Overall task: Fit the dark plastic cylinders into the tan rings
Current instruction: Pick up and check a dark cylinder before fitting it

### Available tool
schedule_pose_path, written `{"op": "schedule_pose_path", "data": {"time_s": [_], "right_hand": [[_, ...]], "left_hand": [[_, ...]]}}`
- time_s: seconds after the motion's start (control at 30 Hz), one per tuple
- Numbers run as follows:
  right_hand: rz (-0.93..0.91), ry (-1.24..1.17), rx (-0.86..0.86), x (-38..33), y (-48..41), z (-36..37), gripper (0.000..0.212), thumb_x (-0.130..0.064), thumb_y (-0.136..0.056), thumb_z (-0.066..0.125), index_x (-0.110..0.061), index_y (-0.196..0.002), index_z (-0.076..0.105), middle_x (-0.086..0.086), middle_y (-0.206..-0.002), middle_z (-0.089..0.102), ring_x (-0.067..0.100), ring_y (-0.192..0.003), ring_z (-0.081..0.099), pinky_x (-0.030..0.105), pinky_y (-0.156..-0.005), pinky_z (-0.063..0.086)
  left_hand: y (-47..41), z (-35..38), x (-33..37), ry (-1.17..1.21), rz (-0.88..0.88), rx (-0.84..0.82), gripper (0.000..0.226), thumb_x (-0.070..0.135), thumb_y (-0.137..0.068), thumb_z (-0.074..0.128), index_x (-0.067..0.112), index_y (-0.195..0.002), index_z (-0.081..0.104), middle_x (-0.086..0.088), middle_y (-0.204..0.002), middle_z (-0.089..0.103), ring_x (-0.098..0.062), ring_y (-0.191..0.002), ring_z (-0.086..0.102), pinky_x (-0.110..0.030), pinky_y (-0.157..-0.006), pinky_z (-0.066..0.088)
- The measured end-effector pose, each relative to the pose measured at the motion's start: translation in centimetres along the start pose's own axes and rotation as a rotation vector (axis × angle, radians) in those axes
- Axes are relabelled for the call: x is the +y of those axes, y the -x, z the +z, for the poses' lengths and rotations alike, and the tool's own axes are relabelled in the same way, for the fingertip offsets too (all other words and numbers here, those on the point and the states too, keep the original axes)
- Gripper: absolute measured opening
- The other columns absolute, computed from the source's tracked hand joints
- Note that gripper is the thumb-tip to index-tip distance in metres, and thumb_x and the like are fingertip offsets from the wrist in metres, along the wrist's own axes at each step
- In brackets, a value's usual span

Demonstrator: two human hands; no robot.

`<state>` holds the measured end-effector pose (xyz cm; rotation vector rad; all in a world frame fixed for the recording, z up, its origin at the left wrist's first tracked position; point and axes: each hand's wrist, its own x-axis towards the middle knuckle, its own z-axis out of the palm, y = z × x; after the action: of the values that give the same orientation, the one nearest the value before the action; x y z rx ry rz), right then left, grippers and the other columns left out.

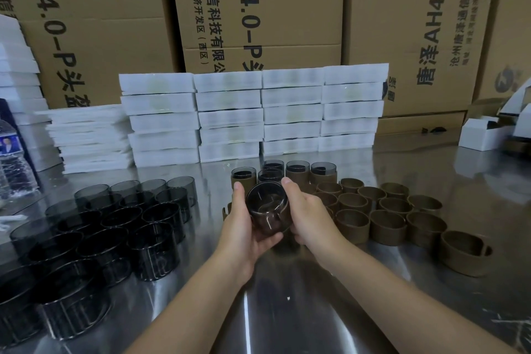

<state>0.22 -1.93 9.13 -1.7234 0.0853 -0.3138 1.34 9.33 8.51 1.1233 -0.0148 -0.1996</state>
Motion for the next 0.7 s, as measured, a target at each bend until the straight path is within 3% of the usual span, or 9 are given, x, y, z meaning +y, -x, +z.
{"op": "schedule_pose_path", "data": {"time_s": [0.13,0.27,0.4,0.53,0.7], "right_hand": [[0.024,-0.026,-0.012,0.0,0.1,0.2,0.053,-0.056,-0.092,0.041,-0.023,-0.057,0.064,-0.015,-0.038,0.048,-0.004,-0.034,0.043,0.025,-0.053,0.029],[0.012,-0.049,-0.013,-0.2,0.3,0.2,0.054,-0.058,-0.092,0.041,-0.036,-0.052,0.068,-0.014,-0.041,0.054,-0.005,-0.035,0.047,0.024,-0.053,0.031],[-0.003,-0.076,-0.005,-0.5,0.3,-0.2,0.057,-0.059,-0.093,0.044,-0.020,-0.058,0.068,-0.013,-0.043,0.057,-0.006,-0.037,0.050,0.017,-0.047,0.033],[-0.020,-0.129,-0.003,-0.8,0.5,-0.4,0.054,-0.055,-0.094,0.046,-0.016,-0.060,0.064,-0.010,-0.042,0.056,-0.004,-0.036,0.050,0.009,-0.037,0.033],[-0.020,-0.156,0.004,-1.0,0.6,-0.2,0.052,-0.049,-0.097,0.043,-0.016,-0.062,0.063,-0.011,-0.040,0.055,-0.004,-0.035,0.049,0.008,-0.037,0.032]], "left_hand": [[0.1,-0.1,0.0,0.001,-0.014,0.003,0.052,0.065,-0.092,0.042,0.021,-0.103,0.068,-0.003,-0.085,0.077,-0.014,-0.067,0.074,-0.025,-0.047,0.054],[0.1,0.1,0.1,-0.016,0.011,-0.003,0.045,0.059,-0.092,0.049,0.019,-0.100,0.070,-0.004,-0.083,0.077,-0.014,-0.065,0.073,-0.026,-0.048,0.054],[0.1,0.4,0.1,-0.020,0.058,0.004,0.041,0.053,-0.094,0.051,0.016,-0.096,0.069,-0.005,-0.079,0.077,-0.017,-0.065,0.074,-0.028,-0.048,0.055],[0.3,0.6,0.2,-0.024,0.092,0.009,0.041,0.053,-0.094,0.051,0.016,-0.096,0.069,-0.005,-0.078,0.077,-0.018,-0.066,0.074,-0.028,-0.048,0.055],[0.4,0.7,0.5,-0.036,0.117,0.023,0.041,0.051,-0.095,0.051,0.013,-0.094,0.069,-0.006,-0.075,0.076,-0.019,-0.064,0.074,-0.029,-0.046,0.055]]}}
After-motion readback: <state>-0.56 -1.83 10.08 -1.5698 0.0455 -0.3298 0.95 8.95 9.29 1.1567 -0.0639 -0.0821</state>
